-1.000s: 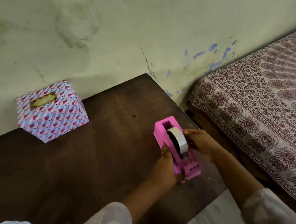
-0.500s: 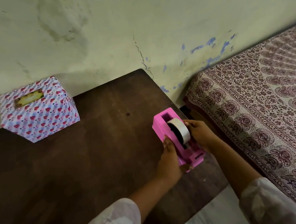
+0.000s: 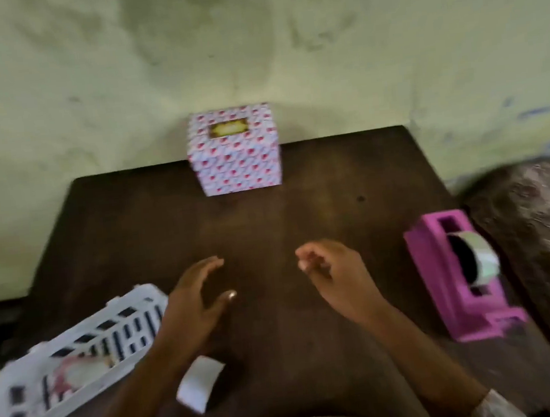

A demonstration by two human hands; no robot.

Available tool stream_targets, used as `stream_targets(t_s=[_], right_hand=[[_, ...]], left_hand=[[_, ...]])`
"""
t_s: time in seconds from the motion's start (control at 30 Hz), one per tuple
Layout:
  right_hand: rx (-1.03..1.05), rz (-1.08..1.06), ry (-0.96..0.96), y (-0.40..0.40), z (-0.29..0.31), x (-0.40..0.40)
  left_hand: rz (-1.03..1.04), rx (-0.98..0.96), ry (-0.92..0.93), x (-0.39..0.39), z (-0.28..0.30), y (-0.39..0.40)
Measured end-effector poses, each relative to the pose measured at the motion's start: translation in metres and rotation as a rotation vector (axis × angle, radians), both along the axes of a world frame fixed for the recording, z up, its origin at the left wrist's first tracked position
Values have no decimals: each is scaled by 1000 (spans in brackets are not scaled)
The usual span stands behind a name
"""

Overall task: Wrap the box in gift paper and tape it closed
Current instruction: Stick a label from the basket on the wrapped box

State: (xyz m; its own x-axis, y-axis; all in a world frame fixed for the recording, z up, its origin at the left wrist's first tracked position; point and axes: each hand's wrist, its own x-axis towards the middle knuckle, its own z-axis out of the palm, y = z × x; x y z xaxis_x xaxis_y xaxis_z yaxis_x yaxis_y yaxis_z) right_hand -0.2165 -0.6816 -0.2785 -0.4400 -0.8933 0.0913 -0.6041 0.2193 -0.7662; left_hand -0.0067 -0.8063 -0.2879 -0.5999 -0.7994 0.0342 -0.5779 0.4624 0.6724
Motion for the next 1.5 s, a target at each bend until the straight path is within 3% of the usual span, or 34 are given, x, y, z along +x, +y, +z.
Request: stream_targets(t_s=[0.1, 0.2, 0.33, 0.47, 0.67, 0.9, 1.2, 1.5], right_hand=[[204, 273, -97, -45, -15, 64], [402, 363, -132, -78, -25, 114], [562, 334, -206, -114, -37, 167], [531, 186, -280, -134, -44, 200], [438, -3, -346, -165, -38, 202], [315, -216, -601, -256, -35, 171], [238, -350, -667, -368, -33, 139], [168, -508, -724, -419, -59, 128]], left_hand=[[235, -60, -123, 96, 0, -23], [527, -75, -336, 173, -11, -36], [876, 261, -477, 245, -23, -45], [893, 452, -262, 268, -30, -49], [712, 365, -7, 264, -27, -102], [535, 278, 33, 214, 0, -223], [545, 274, 172, 171, -20, -362], [522, 281, 220, 152, -55, -416]])
